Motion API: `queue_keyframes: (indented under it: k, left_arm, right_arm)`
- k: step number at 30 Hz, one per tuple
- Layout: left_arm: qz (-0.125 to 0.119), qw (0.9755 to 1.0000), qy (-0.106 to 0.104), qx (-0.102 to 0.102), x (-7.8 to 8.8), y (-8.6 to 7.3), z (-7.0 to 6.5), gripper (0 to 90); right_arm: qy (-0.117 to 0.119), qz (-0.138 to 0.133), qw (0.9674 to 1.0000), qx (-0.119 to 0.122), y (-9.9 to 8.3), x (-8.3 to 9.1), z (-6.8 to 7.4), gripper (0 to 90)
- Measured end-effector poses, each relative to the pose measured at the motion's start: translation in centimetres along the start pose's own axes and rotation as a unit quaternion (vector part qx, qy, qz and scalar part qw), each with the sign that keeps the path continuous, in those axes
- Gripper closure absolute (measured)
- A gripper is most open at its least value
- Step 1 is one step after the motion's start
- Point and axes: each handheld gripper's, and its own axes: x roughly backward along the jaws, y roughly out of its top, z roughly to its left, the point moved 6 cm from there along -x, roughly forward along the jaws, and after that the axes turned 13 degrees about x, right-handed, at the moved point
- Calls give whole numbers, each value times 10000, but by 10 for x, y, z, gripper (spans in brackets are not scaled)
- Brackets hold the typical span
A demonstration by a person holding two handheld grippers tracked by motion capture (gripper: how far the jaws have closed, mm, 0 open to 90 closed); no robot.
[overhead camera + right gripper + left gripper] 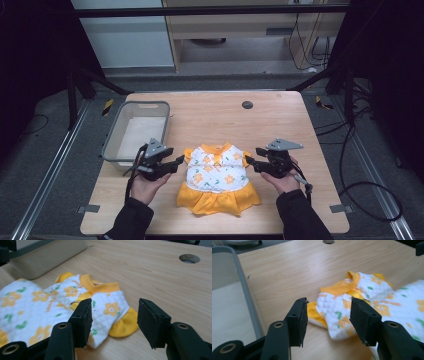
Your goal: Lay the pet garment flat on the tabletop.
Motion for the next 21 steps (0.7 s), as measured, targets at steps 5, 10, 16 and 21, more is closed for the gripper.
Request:
queue_keyframes:
  k: [5,10,16,21]
  left_arm:
    - [302,9993,200,-1,-40,-2,9,482]
    - [678,9968,418,110,-65,-14,14,467]
    - [1043,9927,601,126,-79,-28,21,482]
    - [1075,9921,593,272,-82,-38,23,587]
  right_arm:
    - [-76,223,9997,-74,-4,-34,-13,468]
    - [-101,548,9984,-135,-19,-57,-17,470]
    - [-65,802,9967,-89,-32,-73,-16,506]
    - [-24,896,9960,19,-34,-76,-11,577]
